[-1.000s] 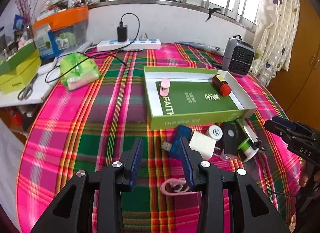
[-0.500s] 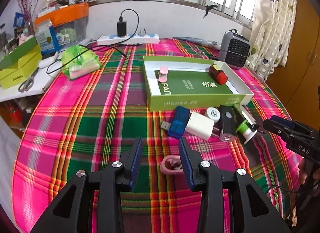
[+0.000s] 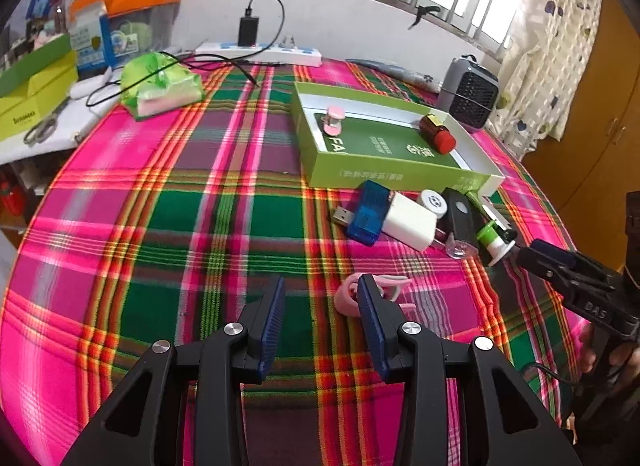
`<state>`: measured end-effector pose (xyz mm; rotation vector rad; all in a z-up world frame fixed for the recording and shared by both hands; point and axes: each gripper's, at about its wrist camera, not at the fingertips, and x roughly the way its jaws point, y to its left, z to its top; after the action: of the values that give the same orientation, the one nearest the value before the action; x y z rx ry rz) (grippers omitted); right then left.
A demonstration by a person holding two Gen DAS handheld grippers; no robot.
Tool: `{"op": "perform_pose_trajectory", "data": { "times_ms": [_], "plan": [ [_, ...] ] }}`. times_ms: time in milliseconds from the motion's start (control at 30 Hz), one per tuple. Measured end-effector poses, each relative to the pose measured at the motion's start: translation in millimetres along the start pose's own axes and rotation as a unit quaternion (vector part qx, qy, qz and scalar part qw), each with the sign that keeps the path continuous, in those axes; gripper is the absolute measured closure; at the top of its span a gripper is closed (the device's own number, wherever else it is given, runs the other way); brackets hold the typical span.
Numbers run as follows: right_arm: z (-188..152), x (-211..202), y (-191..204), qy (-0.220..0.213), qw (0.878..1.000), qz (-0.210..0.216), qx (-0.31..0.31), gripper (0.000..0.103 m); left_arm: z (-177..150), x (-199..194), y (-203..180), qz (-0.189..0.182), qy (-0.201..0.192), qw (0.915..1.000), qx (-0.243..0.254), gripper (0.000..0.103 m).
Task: Organize rigid objects
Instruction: 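Close the right tool on the black-and-silver handled gadget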
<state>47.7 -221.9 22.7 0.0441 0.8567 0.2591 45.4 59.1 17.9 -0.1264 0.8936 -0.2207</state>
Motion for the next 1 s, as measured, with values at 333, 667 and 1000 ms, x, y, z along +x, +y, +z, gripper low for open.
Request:
{"op": "perform_pose_trajectory", "data": {
  "times_ms": [333, 667, 1000],
  "plan": [
    [3.2, 12.6, 0.9, 0.015, 1.000, -0.019, -0.013, 0.052, 0.8, 6.7, -0.6, -0.033, 0.011, 0.9994, -0.008, 0.066],
    [10.5, 26.2, 4.2, 0.031, 0.997, -0.054, -0.049, 0.052, -3.4, 10.4, -18.9, -0.058, 0.024, 0.9979, 0.013, 0.066],
    [8.4, 22.0, 4.2, 0.028, 0.996, -0.063, -0.056, 0.052, -13.6, 6.6, -38.2, -0.071, 0.036, 0.9960, 0.038, 0.066]
  ]
}}
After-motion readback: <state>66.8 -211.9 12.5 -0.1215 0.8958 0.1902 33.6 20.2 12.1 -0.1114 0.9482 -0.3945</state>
